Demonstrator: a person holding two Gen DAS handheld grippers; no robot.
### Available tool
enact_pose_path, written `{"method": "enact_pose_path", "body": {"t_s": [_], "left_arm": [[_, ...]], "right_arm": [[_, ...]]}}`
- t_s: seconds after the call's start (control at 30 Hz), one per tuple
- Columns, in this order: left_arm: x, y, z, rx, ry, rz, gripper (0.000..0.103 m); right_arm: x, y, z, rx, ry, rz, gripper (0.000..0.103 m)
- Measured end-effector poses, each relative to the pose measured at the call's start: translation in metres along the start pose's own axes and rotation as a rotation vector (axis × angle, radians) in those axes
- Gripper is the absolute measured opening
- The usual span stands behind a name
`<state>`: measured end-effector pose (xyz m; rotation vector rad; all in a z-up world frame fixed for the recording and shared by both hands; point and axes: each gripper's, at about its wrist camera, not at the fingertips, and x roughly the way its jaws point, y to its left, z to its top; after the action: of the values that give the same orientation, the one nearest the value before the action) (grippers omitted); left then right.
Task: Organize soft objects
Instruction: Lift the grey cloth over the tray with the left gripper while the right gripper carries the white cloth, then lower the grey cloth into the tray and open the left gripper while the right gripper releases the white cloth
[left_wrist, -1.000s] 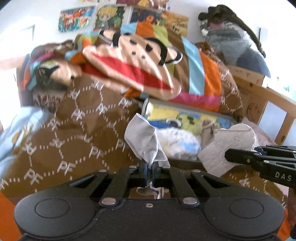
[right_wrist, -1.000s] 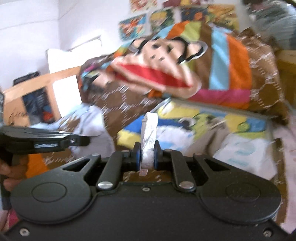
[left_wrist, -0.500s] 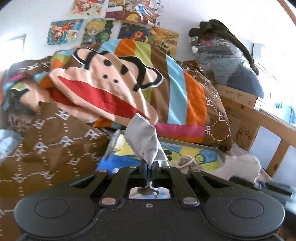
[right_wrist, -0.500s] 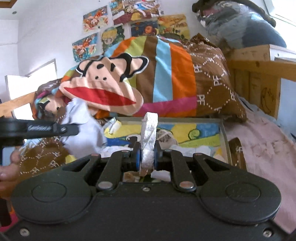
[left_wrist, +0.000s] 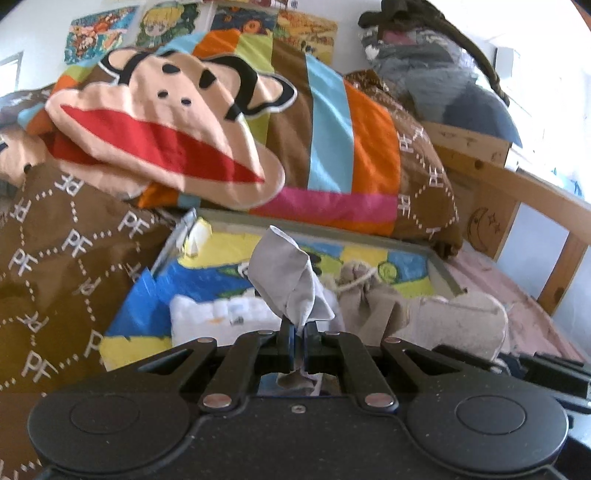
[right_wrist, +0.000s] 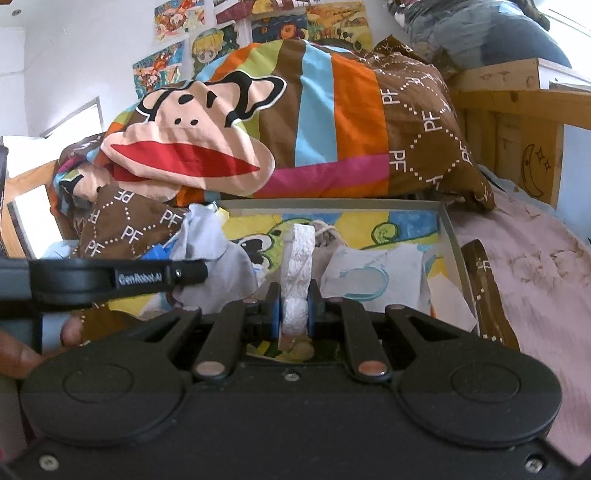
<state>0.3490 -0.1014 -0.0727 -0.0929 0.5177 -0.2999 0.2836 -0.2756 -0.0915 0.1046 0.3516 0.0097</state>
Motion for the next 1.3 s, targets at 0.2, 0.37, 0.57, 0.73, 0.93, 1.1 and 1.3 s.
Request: {"method": "enact_pose_path", "body": {"t_s": [0.2, 0.37, 0.57, 0.73, 0.93, 1.1, 1.3], "left_arm": [[0.013, -0.005, -0.01, 0.037, 0.067, 0.026, 0.004], [0.018, -0.006, -0.009, 0.054, 0.099, 0.032, 0.005], [0.016, -0.007, -0.004, 0.054, 0.114, 0.027, 0.014], [0.013, -0.008, 0.0, 0.05, 0.112, 0.029, 0.015], [0.009, -0.013, 0.002, 0.075, 0.109, 0.033, 0.017], [0.004, -0.014, 0.004, 0.082, 0.1, 0.031, 0.025], [-0.006, -0.013, 0.009, 0.087, 0.082, 0.026, 0.038]], "right_arm": [[0.017, -0.009, -0.007, 0.03, 0.043, -0.02, 0.007], [0.02, -0.017, -0.008, 0.051, 0.061, -0.015, 0.008], [0.013, -0.018, 0.002, 0.047, 0.037, -0.03, 0.013], [0.005, -0.018, 0.01, 0.013, 0.0, -0.066, 0.025], [0.001, -0.02, 0.014, -0.004, -0.016, -0.079, 0.037], [-0.009, -0.02, 0.02, -0.014, -0.047, -0.077, 0.049], [-0.021, -0.025, 0.028, -0.003, -0.081, -0.078, 0.064]]}}
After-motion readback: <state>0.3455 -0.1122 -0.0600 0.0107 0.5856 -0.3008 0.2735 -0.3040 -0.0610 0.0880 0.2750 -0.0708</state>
